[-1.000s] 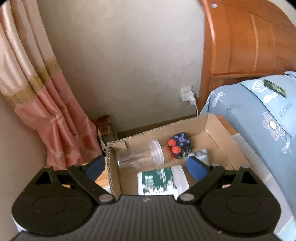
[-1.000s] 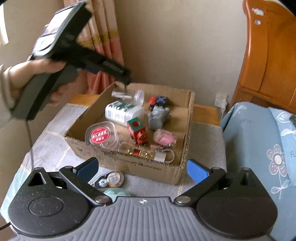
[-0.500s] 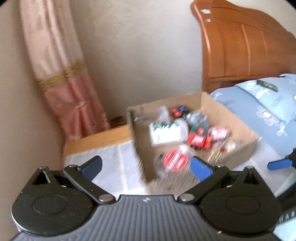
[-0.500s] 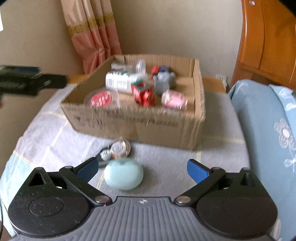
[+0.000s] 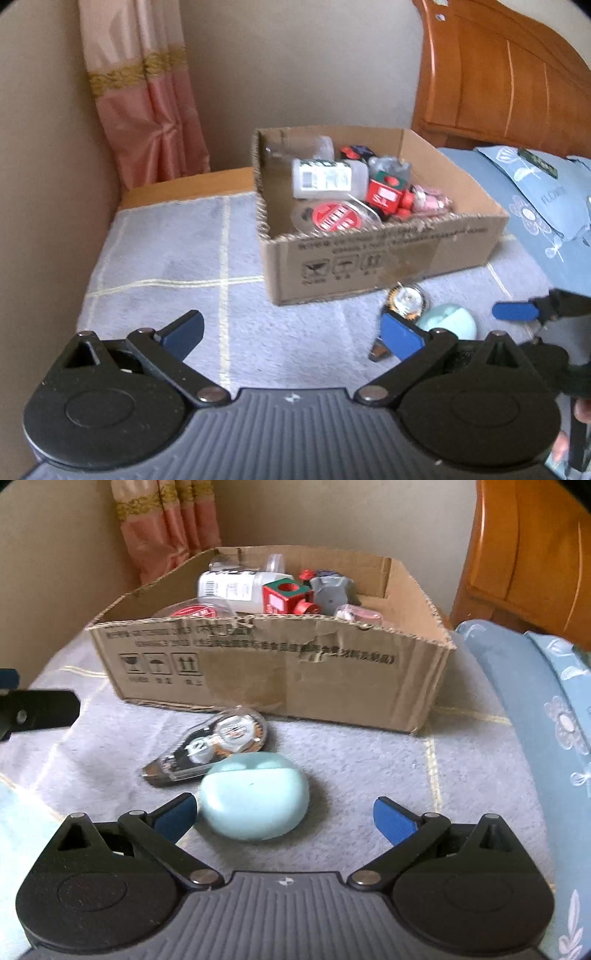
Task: Organize rigid objects
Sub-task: 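Move both open tools back toward the remaining items beside the box, then grasp the correction tape with left tool while right tool grasps the mint earbud case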
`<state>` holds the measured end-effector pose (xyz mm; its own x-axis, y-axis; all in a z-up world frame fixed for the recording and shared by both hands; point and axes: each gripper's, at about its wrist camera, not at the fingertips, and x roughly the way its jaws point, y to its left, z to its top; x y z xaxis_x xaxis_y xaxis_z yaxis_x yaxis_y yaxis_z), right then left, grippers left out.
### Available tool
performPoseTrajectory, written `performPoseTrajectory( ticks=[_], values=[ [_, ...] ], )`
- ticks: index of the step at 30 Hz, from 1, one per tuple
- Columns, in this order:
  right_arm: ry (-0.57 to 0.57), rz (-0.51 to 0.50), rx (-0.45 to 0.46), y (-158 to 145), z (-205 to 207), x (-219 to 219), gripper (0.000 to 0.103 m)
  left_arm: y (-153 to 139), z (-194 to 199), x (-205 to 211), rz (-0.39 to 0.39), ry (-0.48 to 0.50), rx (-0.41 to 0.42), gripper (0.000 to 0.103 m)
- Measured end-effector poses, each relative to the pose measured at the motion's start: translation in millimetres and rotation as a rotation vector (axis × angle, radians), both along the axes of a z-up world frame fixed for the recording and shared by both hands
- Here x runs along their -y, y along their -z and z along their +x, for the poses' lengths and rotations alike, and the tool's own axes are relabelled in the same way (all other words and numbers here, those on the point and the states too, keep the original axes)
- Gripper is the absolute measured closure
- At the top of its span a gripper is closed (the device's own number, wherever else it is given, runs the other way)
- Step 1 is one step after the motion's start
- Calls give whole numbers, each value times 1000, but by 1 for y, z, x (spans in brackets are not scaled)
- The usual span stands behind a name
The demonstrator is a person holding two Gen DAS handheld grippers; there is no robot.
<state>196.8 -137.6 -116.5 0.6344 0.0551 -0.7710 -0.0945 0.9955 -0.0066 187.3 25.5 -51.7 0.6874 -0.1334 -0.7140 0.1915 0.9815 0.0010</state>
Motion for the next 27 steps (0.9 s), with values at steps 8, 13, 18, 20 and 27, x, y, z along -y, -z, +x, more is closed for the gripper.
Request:
performPoseTrajectory(
  ticks=[8,13,18,20,27],
  values=[
    [53,-9,26,3,0,30,0,22,3,31,18,77,-50,2],
    [53,-7,35,4,-2,43,0,44,10,51,97,122,-90,2],
    [44,-5,52,5,-3,47,0,51,18,43,81,89,-119,1],
    [36,-4,51,6,-2,48,0,52,20,37,71,68,-121,1],
    [10,-3,51,6,-4,50,0,53,31,14,30,-61,-140,0]
  ],
)
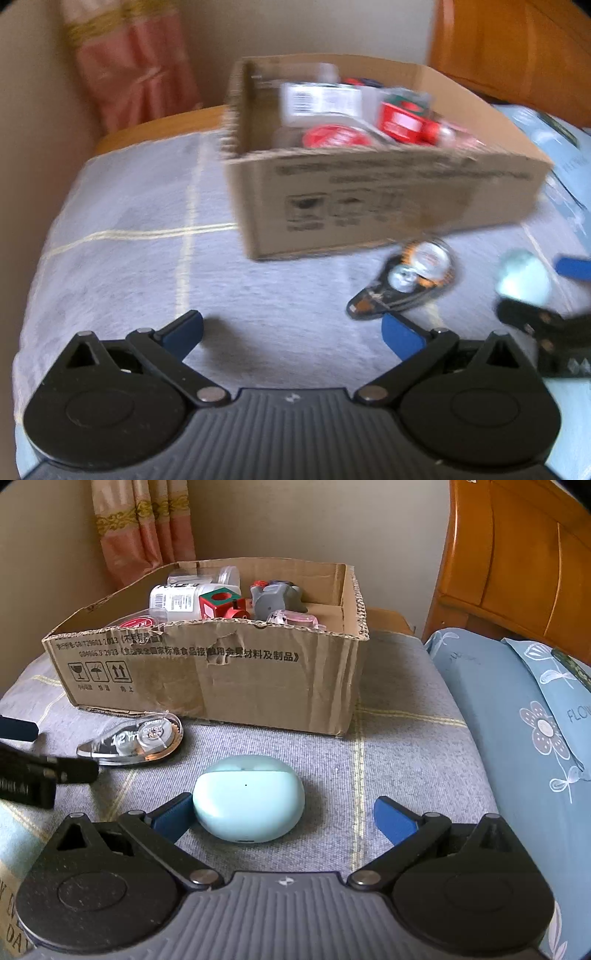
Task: Organize rigid objects
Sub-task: 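Grasp the correction tape with left tool while right tool grasps the mint earbud case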
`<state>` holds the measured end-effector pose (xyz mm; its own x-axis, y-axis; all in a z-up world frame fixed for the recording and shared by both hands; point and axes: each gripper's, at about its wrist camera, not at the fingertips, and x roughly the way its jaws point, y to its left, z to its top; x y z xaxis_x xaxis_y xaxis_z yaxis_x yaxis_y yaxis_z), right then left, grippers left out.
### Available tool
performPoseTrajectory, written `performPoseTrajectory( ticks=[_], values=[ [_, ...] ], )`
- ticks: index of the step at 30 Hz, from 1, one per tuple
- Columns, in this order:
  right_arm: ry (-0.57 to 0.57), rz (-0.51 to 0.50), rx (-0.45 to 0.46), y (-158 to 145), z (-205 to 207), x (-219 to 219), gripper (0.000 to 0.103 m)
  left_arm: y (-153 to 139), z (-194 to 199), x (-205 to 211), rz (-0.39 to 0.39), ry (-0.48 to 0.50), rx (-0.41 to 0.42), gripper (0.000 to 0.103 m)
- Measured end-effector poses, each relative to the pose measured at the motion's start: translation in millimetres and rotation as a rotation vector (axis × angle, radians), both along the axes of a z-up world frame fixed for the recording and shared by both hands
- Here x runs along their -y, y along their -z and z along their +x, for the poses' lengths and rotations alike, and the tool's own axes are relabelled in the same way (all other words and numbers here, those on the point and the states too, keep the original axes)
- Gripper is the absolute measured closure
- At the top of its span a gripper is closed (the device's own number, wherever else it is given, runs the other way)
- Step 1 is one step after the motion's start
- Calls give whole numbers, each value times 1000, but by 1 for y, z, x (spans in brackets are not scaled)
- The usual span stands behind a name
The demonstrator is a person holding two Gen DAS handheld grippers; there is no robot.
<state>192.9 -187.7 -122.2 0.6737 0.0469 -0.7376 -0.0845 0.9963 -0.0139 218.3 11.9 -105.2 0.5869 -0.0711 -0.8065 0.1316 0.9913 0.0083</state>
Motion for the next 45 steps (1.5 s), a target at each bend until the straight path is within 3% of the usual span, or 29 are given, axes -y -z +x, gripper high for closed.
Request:
performPoseTrajectory(
  ticks=[4,9,12,18,27,36,45],
  values=[
    [-23,-1,5,0,-5,3,0,0,-1,-1,-2,-54,-8,1],
    [-49,-1,22,2,-10,6,0,0,-5,20,-41,5,-15,1],
    [-54,0,32,2,-14,7,0,3,-4,37,-20,30,16,1],
    [-89,7,61,5,-22,11,0,4,-1,58,-22,10,62,1],
    [-77,9,89,8,-33,12,0,4,10,77,-17,-30,63,1],
    [-74,8,82,8,-34,12,0,6,-7,49,-20,-70,93,0],
    [-79,4,70,7,-32,9,0,6,-34,15,-20,-205,91,1]
  ],
)
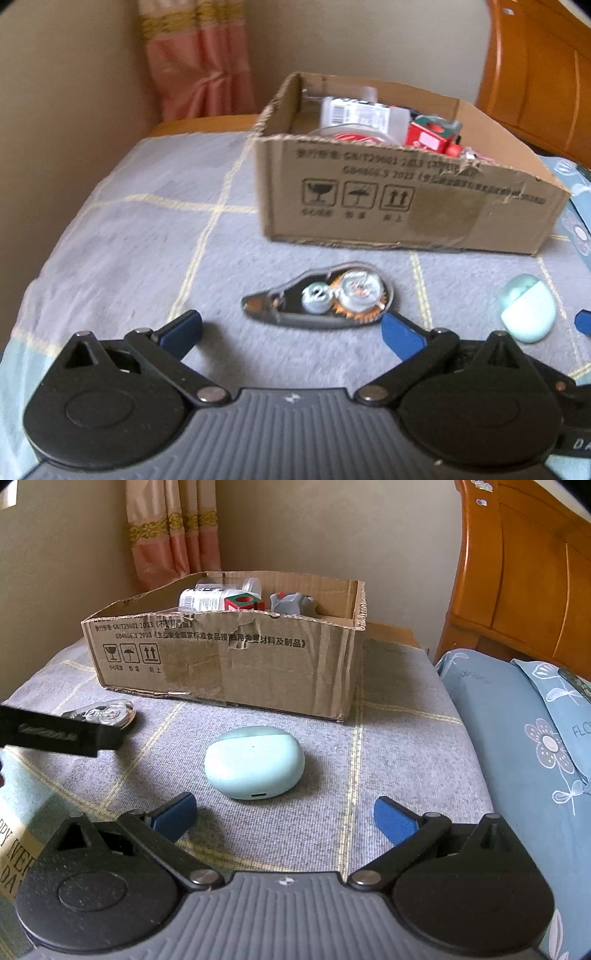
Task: Organize rigid objects
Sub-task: 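Grasp the correction tape with left tool while right tool grasps the mint earbud case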
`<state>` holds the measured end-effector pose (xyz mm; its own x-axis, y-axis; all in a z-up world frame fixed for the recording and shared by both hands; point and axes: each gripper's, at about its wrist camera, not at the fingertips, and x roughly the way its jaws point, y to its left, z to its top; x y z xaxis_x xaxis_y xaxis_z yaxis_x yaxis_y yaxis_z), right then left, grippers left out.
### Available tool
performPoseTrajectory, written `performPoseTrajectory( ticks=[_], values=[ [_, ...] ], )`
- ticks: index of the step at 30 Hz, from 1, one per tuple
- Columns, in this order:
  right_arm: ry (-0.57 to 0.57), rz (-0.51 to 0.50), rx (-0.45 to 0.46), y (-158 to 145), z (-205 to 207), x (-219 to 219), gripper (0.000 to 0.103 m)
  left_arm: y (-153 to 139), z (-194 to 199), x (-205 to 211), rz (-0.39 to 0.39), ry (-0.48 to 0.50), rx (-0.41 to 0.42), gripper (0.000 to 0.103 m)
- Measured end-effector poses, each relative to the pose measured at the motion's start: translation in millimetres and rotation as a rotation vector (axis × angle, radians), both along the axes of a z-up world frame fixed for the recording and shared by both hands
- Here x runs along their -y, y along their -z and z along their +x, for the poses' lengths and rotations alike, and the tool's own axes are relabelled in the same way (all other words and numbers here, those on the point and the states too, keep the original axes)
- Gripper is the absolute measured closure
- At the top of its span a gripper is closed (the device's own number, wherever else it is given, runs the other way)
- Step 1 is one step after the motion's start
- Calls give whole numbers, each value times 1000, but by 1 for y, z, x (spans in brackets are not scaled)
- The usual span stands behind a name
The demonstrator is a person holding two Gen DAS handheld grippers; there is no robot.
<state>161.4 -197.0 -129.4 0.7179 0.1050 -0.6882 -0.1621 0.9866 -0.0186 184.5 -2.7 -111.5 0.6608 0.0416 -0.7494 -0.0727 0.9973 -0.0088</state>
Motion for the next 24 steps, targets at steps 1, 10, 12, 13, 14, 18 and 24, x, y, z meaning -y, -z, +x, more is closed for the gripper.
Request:
performPoseTrajectory(
  ticks=[1,10,12,13,14,18,24],
  values=[
    [-5,-1,-5,0,2,-1,0,0,0,1,0,-15,-6,1],
    [-48,-1,-10,0,12,-10,0,-2,11,17,-13,-76,-49,3],
    [-60,0,-10,0,15,-12,0,-2,15,20,-11,-76,-45,3],
    [-60,0,-10,0,15,-13,0,-2,16,21,-11,-82,-43,2],
    [-64,0,-9,0,16,-13,0,-2,17,21,-12,-88,-44,3],
    [-74,0,-8,1,16,-13,0,-3,18,23,-3,-92,-32,10],
    [-113,-3,5,-2,13,-17,12,-5,17,22,-2,-68,-30,13]
  ],
)
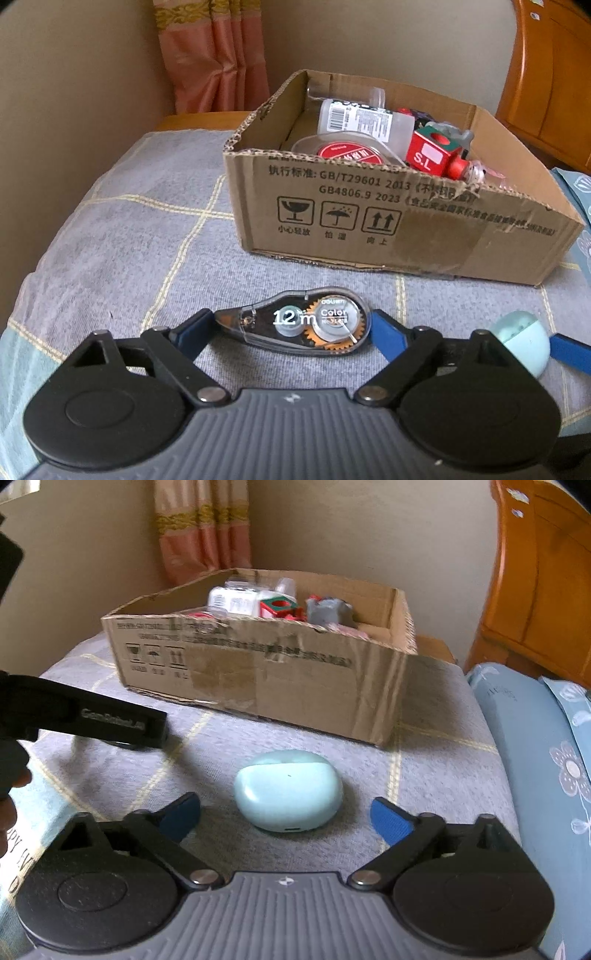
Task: Organize rigid objects
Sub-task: 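Grasp the correction tape with left tool while right tool grasps the mint earbud case, then lower the tape and earbud case into the box and open both tools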
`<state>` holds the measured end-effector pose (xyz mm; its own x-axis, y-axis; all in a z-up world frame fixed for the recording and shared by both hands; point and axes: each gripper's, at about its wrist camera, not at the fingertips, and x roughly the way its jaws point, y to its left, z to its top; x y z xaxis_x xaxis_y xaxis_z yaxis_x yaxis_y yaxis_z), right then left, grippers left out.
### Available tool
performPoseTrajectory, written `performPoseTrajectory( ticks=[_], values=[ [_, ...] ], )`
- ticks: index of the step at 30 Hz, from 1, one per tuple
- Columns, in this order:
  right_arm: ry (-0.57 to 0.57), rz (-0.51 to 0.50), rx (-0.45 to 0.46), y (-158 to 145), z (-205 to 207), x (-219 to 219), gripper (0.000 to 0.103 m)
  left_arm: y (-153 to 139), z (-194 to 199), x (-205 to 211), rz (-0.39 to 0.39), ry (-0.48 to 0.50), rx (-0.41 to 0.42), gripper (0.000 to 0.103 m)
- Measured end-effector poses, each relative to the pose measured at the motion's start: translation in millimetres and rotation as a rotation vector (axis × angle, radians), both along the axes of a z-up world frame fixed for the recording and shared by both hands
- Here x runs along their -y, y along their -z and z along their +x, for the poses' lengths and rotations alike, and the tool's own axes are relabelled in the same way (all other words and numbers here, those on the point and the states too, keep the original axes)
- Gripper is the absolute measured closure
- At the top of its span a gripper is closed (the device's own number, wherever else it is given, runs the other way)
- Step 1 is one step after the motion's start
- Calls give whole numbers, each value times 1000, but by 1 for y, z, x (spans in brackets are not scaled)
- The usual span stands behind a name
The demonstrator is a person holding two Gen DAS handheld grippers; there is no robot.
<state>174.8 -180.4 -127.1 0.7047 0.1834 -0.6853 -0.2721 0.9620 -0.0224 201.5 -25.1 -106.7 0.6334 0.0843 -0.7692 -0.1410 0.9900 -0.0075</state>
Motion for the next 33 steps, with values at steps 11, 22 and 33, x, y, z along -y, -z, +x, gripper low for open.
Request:
performPoseTrajectory(
  ticks=[11,22,33],
  values=[
    [-59,-39,9,-3,7,-3,22,-2,-4,-11,4,130,-20,13],
    [-116,-21,-27,-5,12,-3,37,-4,-5,-14,11,187,-35,14],
    [-164,-5,-52,-32,-2,-4,37,-34,-14,-18,47,360,-46,14]
  ],
)
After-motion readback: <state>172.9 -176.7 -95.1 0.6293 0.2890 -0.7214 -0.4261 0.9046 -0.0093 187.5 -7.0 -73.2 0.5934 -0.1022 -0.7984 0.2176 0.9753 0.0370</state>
